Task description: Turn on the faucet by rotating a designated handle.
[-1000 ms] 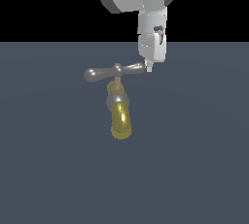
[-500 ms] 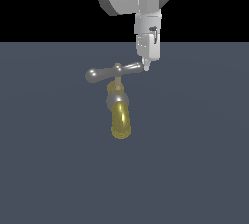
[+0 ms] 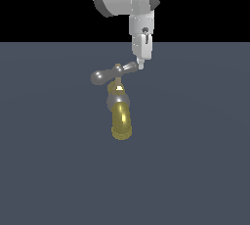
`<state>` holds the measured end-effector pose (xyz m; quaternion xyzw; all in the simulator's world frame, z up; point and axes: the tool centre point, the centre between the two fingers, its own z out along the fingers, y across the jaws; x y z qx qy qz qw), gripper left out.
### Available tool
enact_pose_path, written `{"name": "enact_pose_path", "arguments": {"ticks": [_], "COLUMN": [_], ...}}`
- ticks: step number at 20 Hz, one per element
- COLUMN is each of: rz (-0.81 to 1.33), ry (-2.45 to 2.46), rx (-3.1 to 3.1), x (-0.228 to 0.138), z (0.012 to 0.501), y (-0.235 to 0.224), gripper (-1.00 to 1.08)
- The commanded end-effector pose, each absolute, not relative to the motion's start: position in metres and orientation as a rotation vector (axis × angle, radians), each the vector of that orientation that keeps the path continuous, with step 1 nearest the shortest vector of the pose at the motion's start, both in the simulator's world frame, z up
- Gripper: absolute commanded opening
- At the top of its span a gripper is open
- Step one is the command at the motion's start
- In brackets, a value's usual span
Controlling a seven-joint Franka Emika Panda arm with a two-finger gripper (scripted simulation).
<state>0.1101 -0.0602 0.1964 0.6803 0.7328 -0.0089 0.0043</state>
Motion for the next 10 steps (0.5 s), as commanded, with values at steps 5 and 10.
{"name": "enact_pose_path", "arguments": {"ticks": [5,10], "rz": [-0.02,-0.01], "ry": [2.313,2.334], "rx": [2.117,2.098], "x": [0.112,0.115], "z": [0.197,0.197], "y": [-0.024,0.023], "gripper": [-1.0,-1.0]}}
